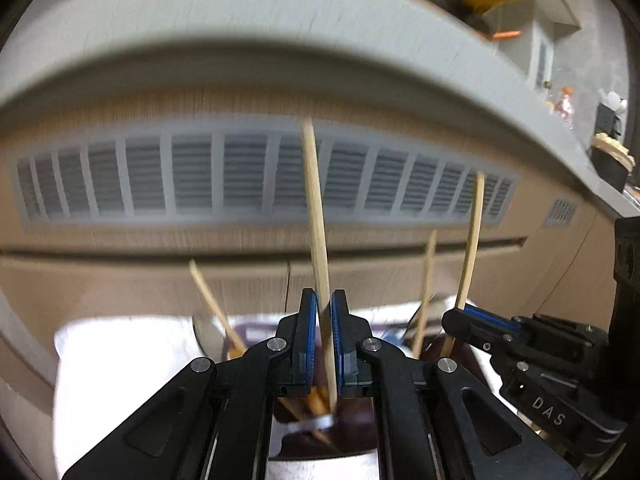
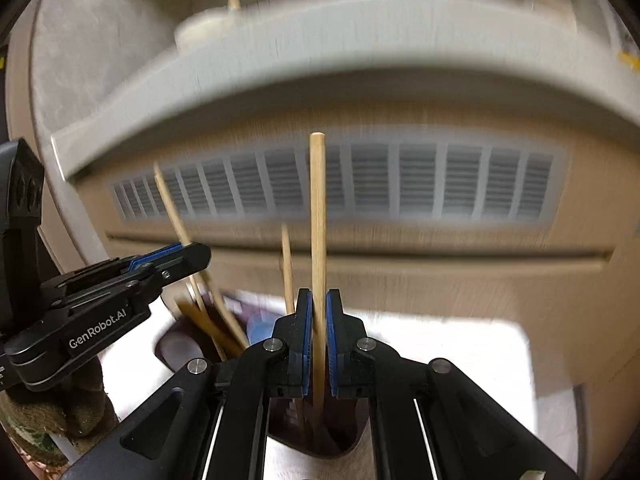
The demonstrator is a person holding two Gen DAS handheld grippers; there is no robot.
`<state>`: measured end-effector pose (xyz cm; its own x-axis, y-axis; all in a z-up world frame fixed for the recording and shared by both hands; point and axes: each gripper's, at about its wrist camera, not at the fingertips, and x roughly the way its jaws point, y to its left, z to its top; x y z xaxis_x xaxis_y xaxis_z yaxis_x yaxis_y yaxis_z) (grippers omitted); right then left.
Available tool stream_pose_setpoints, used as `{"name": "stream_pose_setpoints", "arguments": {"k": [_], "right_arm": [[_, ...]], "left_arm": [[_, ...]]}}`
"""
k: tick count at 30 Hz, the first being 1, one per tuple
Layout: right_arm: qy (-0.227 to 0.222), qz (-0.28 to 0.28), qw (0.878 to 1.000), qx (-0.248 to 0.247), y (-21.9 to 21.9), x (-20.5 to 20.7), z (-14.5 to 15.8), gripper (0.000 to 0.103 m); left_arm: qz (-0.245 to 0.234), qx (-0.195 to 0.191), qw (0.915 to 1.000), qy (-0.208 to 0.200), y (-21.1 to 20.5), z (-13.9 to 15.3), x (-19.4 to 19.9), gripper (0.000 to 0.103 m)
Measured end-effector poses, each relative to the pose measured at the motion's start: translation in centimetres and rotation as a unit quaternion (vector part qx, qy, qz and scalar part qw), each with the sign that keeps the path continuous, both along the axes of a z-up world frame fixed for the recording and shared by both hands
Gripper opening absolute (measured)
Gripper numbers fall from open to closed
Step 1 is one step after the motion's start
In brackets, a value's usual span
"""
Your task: Organize utensils
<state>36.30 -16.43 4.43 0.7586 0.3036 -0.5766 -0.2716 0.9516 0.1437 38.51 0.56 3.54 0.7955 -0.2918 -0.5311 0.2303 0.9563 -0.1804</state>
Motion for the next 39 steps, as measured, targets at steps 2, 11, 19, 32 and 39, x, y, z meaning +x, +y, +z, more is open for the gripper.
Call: {"name": "stream_pose_setpoints", "arguments": {"k": [2, 11, 19, 32, 39], "right_arm": [[0.022, -0.001, 1.000, 0.000, 0.1, 0.3, -1.9, 0.007], [0.031, -0.023, 0.999, 0.010, -0.6, -3.5, -1.9, 0.047], [-0.013, -0.044, 0.999, -0.006, -0.7, -12.8, 1.5, 0.067], [-0.070, -0.110, 0.990, -0.049, -2.1, -23.7, 1.3, 0.102], [-0.062, -0.120, 0.989, -0.053, -2.5, -24.6, -0.2, 0.102]], "left_arm": [[0.002, -0.005, 0.9998, 0.017, 0.1, -1.0, -0.2, 0.023], [0.015, 0.001, 0.9997, -0.020, 0.4, 1.1, -8.2, 0.083], [0.041, 0.020, 0.9981, -0.043, 1.1, 2.4, -17.7, 0.103], [0.115, 0.099, 0.9853, -0.078, 0.6, 0.0, -26.4, 0.103], [0.105, 0.074, 0.9887, -0.077, 0.7, 0.0, -27.2, 0.103]]}}
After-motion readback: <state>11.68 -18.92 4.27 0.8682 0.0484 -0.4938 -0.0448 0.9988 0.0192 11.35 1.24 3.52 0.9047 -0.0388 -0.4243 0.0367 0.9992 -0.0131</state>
